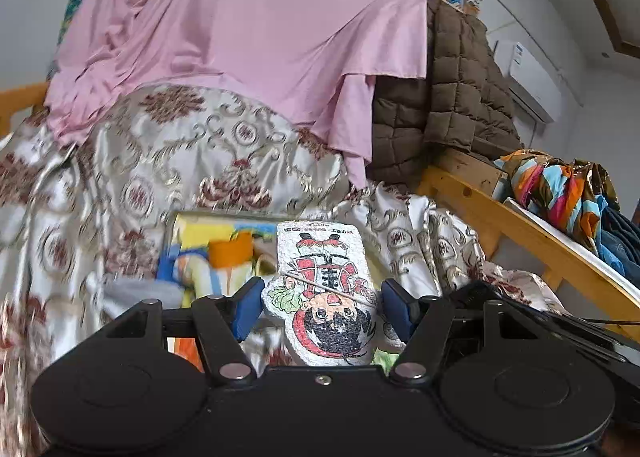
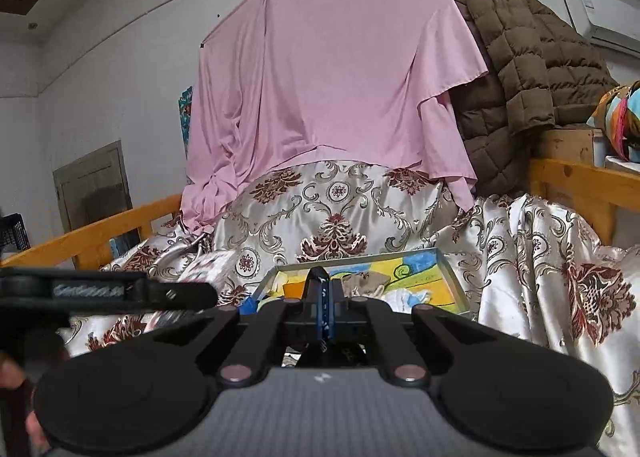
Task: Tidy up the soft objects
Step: 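Carry the cartoon card and black sock pack over the metal tray with both tools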
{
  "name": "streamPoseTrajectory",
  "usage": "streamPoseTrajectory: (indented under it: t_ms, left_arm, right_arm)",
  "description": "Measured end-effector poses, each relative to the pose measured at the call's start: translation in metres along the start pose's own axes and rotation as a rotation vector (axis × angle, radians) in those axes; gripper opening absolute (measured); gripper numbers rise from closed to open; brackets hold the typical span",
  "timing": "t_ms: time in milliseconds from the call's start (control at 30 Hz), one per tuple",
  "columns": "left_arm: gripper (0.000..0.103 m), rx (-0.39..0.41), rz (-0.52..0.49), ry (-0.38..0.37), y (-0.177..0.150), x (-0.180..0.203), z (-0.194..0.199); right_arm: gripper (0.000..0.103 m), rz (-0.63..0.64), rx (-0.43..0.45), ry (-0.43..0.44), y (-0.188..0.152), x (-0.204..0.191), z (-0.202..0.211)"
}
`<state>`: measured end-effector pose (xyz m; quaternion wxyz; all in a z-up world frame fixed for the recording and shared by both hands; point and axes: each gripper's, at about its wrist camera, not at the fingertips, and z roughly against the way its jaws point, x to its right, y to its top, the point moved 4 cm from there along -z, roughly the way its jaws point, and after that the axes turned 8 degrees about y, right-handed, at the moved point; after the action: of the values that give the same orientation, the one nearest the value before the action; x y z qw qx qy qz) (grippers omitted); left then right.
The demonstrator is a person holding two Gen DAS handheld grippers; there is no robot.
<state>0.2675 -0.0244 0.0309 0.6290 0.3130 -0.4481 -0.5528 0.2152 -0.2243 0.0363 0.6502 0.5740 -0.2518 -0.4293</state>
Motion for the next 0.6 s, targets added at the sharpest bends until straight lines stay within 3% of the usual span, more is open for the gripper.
streamPoseTrajectory:
  t_ms: [267, 400, 600]
  left_arm:
    - [0.066, 0.043, 0.035, -0.011, 0.021, -0.024, -0.062]
    - [0.066, 0.05, 0.035, 0.027, 0.03, -0.044, -0.098]
    - [0.066, 0.059, 0.132, 0.083, 0.048, -0.074, -0.15]
  right_arm:
    - [0.003, 0.005, -0.034, -0.006, 0.025, 0.019, -0.025]
    - [0.003, -0.001, -0.042, -0.001, 0.043, 0.031, -0.052]
    - [0.003, 0.02, -0.039, 0.001, 0.072, 0.043, -0.109]
